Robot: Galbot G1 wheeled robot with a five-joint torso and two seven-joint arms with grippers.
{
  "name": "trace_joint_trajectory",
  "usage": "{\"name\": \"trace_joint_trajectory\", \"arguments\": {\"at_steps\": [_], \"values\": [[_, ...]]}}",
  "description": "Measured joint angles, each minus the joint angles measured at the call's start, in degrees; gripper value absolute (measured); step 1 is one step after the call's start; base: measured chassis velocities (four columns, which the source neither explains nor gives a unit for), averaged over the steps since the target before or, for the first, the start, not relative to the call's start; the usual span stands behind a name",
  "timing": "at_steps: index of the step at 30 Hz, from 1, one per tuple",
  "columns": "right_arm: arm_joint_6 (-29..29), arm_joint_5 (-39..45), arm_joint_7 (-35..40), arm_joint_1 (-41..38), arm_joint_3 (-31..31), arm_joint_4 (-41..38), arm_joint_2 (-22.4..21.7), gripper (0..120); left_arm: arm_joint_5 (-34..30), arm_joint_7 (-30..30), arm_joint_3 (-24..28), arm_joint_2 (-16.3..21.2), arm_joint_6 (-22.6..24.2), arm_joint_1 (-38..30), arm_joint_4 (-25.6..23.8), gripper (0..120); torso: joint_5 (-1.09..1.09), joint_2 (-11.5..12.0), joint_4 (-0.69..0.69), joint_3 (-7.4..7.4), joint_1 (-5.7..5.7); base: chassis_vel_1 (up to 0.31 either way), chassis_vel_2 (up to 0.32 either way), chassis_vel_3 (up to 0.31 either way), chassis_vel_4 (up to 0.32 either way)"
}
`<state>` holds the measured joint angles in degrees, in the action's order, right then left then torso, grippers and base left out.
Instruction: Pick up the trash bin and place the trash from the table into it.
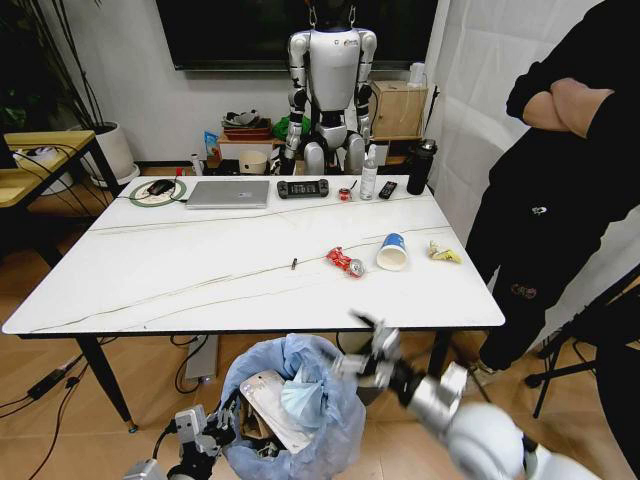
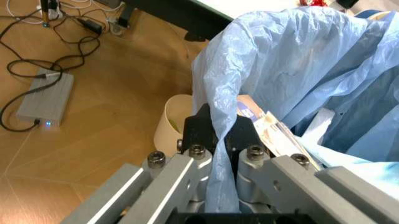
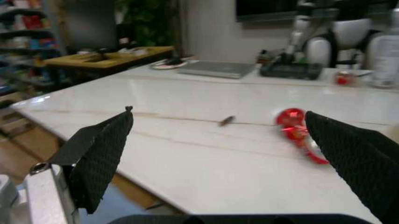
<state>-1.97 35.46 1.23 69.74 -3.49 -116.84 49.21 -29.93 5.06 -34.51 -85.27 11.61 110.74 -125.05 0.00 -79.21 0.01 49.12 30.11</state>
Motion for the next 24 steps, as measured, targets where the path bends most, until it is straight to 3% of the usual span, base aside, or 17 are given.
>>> {"name": "trace_joint_trajectory", "arguments": {"at_steps": [6, 7, 11, 19, 24], "values": [[7.1, 3.7, 6.2, -4.7, -4.1, 4.6, 2.9, 100, -0.1, 0.0, -0.3, 0.1, 0.0, 0.2, -0.5, 0, 0.00, 0.0, -0.01, 0.00, 0.00, 0.000, 0.000, 0.000, 0.000], [10.4, 3.4, 8.0, -6.5, -5.0, 6.2, 3.9, 100, -0.1, 0.0, -0.3, 0.1, -0.1, 0.2, -0.6, 0, 0.00, 0.0, 0.00, 0.00, 0.00, 0.000, 0.000, 0.000, 0.000], [14.2, 1.1, 9.8, -10.1, -5.5, 10.5, 5.4, 100, -0.1, 0.1, -0.3, 0.1, -0.1, 0.3, -0.9, 0, 0.00, 0.0, 0.00, 0.00, 0.00, 0.000, 0.000, 0.000, 0.000], [15.0, -0.8, 8.5, -17.5, -3.7, 24.3, 7.6, 100, -0.1, 0.1, -0.7, -0.2, -0.2, 0.6, -1.0, 0, 0.01, 0.0, -0.01, 0.00, 0.00, 0.000, 0.000, 0.000, 0.000], [14.2, -0.6, 7.4, -20.1, -2.9, 28.5, 8.6, 100, -0.1, 0.2, -0.9, -0.4, -0.3, 0.7, -1.1, 0, 0.00, 0.0, 0.00, -0.01, 0.00, 0.000, 0.000, 0.000, 0.000]]}}
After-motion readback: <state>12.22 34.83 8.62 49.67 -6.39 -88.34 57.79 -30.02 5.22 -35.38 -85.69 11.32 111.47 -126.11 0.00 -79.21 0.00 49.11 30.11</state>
